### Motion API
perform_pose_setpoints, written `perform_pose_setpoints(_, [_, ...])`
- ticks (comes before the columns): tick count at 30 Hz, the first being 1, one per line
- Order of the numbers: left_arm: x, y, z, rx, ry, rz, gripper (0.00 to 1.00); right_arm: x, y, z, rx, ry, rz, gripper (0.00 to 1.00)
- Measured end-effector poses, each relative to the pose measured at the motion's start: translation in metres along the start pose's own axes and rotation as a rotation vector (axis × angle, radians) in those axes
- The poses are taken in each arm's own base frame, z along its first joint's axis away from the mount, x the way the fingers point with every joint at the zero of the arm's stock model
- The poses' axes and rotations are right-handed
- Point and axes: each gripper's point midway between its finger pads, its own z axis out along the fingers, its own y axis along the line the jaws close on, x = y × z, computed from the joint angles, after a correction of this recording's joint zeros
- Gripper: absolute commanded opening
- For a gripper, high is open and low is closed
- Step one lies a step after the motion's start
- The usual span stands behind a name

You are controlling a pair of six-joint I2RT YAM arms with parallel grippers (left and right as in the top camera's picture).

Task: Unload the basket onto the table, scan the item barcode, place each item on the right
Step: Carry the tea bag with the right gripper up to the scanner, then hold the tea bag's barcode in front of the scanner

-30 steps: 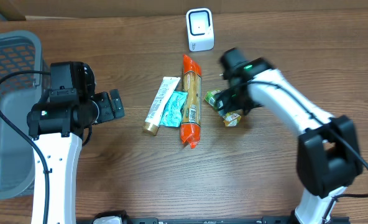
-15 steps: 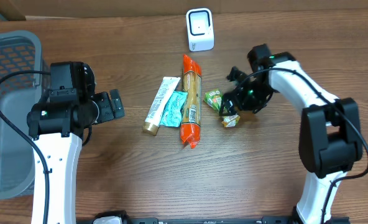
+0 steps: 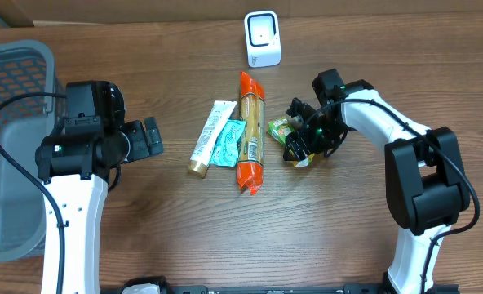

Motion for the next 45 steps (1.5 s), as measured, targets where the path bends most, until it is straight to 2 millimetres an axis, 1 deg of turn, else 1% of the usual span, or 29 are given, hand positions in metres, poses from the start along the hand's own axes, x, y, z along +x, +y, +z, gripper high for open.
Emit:
perform_pose_setpoints(1, [0.0, 0.0, 0.0, 0.0, 0.0, 0.0, 0.99, 0.001, 0.0, 0.001, -0.002, 0.001, 0.001, 0.48])
perform_pose_setpoints(4, [0.0, 0.0, 0.0, 0.0, 0.0, 0.0, 1.0, 0.003, 0.0, 0.002, -0.003, 0.007, 0.008, 0.28])
perform_pose_setpoints(7, [0.0, 0.0, 0.0, 0.0, 0.0, 0.0, 0.99, 0.004, -0.001, 0.003, -0.002, 0.011, 0.025, 0.12])
perform_pose_setpoints(9, [0.0, 0.0, 0.0, 0.0, 0.0, 0.0, 1.0, 0.006, 0.001, 0.003, -0.015, 0.014, 0.046, 0.05])
perform_pose_setpoints(17, [0.0, 0.0, 0.0, 0.0, 0.0, 0.0, 1.0, 0.007, 0.006, 0.002, -0.039, 0.023, 0.129, 0.04])
perform_pose_setpoints(20, [0.0, 0.0, 0.0, 0.0, 0.0, 0.0, 1.0, 0.008, 0.006, -0.004, -0.024, 0.043, 0.16, 0.04])
perform_pose_setpoints(22, [0.0, 0.0, 0.0, 0.0, 0.0, 0.0, 1.0, 0.003, 0.001, -0.011, 0.025, 0.037, 0.184, 0.04])
perform_pose_setpoints(24, [0.0, 0.0, 0.0, 0.0, 0.0, 0.0, 1.0, -0.011, -0.007, -0.022, 0.104, 0.002, 0.19, 0.04])
perform_pose_setpoints(25, [0.0, 0.0, 0.0, 0.0, 0.0, 0.0, 1.0, -0.021, -0.012, -0.03, 0.154, -0.027, 0.191, 0.04])
perform_pose_setpoints(28, [0.0, 0.0, 0.0, 0.0, 0.0, 0.0, 1.0, -0.059, -0.017, -0.067, 0.329, -0.157, 0.144, 0.04])
perform_pose_setpoints(29, [0.0, 0.0, 0.0, 0.0, 0.0, 0.0, 1.0, -0.073, -0.016, -0.08, 0.387, -0.209, 0.121, 0.04])
perform_pose_setpoints(31, [0.0, 0.0, 0.0, 0.0, 0.0, 0.0, 0.99, -0.107, -0.01, -0.11, 0.52, -0.348, 0.056, 0.04])
perform_pose_setpoints(35, [0.0, 0.0, 0.0, 0.0, 0.0, 0.0, 0.99, -0.162, 0.012, -0.158, 0.718, -0.599, -0.083, 0.04])
perform_pose_setpoints(38, [0.0, 0.0, 0.0, 0.0, 0.0, 0.0, 1.0, -0.186, 0.017, -0.178, 0.813, -0.699, -0.166, 0.04])
perform_pose_setpoints(40, [0.0, 0.0, 0.0, 0.0, 0.0, 0.0, 0.99, -0.202, 0.011, -0.194, 0.906, -0.754, -0.221, 0.04])
perform_pose_setpoints(42, [0.0, 0.0, 0.0, -0.001, 0.001, 0.0, 1.0, -0.215, 0.005, -0.204, 0.987, -0.794, -0.262, 0.04])
perform_pose_setpoints(45, [0.0, 0.0, 0.0, 0.0, 0.0, 0.0, 0.99, -0.229, -0.009, -0.204, 1.098, -0.789, -0.334, 0.04])
